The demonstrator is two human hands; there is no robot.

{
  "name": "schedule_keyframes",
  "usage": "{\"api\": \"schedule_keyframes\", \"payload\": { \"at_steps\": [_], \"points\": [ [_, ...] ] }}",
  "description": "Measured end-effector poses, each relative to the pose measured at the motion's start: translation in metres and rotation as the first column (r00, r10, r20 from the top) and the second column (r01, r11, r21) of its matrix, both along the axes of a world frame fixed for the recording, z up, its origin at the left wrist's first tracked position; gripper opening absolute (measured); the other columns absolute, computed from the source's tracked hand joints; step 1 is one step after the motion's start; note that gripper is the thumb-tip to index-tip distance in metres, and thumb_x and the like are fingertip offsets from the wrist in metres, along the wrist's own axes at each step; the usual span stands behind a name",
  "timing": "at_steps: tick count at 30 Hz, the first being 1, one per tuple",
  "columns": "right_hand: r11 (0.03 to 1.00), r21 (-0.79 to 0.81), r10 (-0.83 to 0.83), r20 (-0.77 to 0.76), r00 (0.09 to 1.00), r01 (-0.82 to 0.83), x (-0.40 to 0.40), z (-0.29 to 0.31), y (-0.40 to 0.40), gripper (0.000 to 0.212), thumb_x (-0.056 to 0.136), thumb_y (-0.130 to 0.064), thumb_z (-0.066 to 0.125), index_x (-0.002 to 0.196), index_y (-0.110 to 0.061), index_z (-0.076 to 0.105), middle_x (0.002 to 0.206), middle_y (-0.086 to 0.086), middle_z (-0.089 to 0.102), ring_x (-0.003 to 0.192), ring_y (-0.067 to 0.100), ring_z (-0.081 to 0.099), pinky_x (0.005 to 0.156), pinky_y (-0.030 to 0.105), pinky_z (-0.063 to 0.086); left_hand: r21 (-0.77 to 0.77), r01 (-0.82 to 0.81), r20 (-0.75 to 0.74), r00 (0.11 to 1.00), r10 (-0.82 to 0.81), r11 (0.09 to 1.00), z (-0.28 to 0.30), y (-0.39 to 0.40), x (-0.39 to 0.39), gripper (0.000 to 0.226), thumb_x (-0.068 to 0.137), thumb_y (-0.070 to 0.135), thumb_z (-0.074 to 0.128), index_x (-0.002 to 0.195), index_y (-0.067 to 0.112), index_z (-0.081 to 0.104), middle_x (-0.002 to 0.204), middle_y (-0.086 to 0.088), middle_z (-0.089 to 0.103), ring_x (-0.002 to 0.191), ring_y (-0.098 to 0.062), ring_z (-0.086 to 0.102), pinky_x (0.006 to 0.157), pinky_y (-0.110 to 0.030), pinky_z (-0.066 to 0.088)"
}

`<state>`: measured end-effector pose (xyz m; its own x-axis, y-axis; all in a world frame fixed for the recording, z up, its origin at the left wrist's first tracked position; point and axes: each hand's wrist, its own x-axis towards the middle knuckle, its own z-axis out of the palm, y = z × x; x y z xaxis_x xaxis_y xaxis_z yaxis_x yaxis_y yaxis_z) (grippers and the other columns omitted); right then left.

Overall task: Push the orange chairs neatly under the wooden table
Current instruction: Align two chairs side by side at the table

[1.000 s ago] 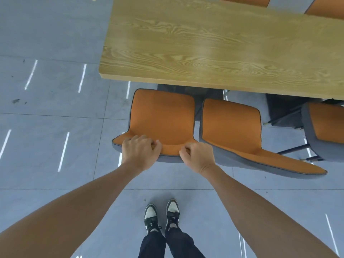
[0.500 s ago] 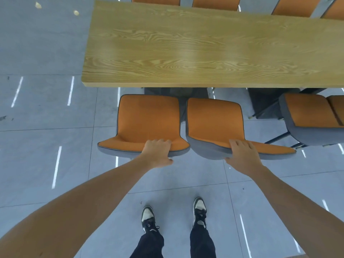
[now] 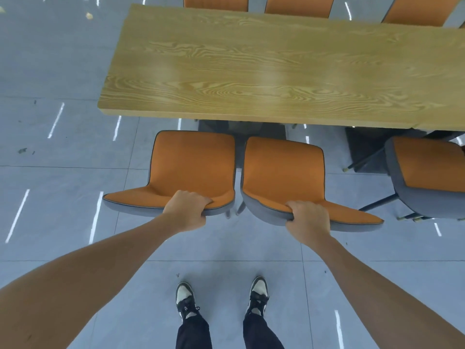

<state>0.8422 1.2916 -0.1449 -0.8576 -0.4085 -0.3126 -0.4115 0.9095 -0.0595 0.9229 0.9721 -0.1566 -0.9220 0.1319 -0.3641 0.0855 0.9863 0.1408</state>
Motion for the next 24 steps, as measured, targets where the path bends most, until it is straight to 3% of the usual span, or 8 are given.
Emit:
{"api": "schedule_keyframes", "payload": {
  "at_steps": [4,9,15,18,24],
  "points": [
    [0.997,-0.059,0.049,-0.024,0.999,-0.051,0.007,-0.003,0.018,0.016,0.054,-0.009,0.059,0.065,-0.021,0.058,0.052,-0.005,0.05,0.05,0.02,0.048,0.043,0.023,0.027,0.019,0.026,-0.018,1.0,-0.026,0.999,0.0,0.032,-0.001,0.03,0.068,0.014,0.051,0.09,0.027,0.067,0.063,0.005,0.062,0.059,-0.019,0.056,0.051,-0.029,0.044],
    [0.992,-0.09,0.078,-0.055,0.995,-0.083,0.007,-0.004,0.051,0.029,0.05,-0.007,0.063,0.073,-0.023,0.069,0.052,-0.008,0.05,0.048,0.019,0.046,0.041,0.021,0.03,0.036,0.058,-0.055,0.997,-0.056,0.998,-0.004,0.041,0.0,0.052,0.069,0.014,0.051,0.114,0.031,0.07,0.071,0.004,0.069,0.064,-0.02,0.062,0.05,-0.026,0.033],
    [0.993,-0.078,0.083,-0.062,0.995,-0.088,0.0,-0.004,0.051,0.04,0.049,-0.008,0.064,0.084,-0.025,0.075,0.053,-0.008,0.052,0.048,0.018,0.046,0.04,0.022,0.032,0.029,0.043,-0.046,0.998,-0.042,0.999,-0.002,0.044,-0.006,0.032,0.061,0.014,0.048,0.086,0.024,0.065,0.058,0.003,0.056,0.056,-0.019,0.054,0.048,-0.029,0.038],
    [0.997,-0.02,0.078,-0.032,0.996,-0.079,-0.009,-0.002,0.039,0.031,0.055,-0.011,0.06,0.08,-0.026,0.07,0.055,-0.006,0.051,0.05,0.017,0.046,0.042,0.023,0.032,0.032,0.031,-0.045,0.999,-0.03,0.999,-0.001,0.047,-0.017,0.029,0.061,0.013,0.049,0.083,0.024,0.064,0.058,0.003,0.056,0.057,-0.02,0.054,0.048,-0.028,0.034],
    [0.997,-0.01,0.076,-0.069,0.995,-0.077,-0.012,-0.005,0.038,0.016,0.052,-0.011,0.057,0.063,-0.022,0.056,0.05,-0.005,0.042,0.047,0.016,0.04,0.045,0.02,0.017,0.06,0.007,-0.073,0.997,-0.002,0.998,-0.001,0.05,-0.014,0.023,0.061,0.013,0.051,0.077,0.027,0.06,0.057,0.004,0.057,0.055,-0.02,0.053,0.048,-0.026,0.036]
  ]
}}
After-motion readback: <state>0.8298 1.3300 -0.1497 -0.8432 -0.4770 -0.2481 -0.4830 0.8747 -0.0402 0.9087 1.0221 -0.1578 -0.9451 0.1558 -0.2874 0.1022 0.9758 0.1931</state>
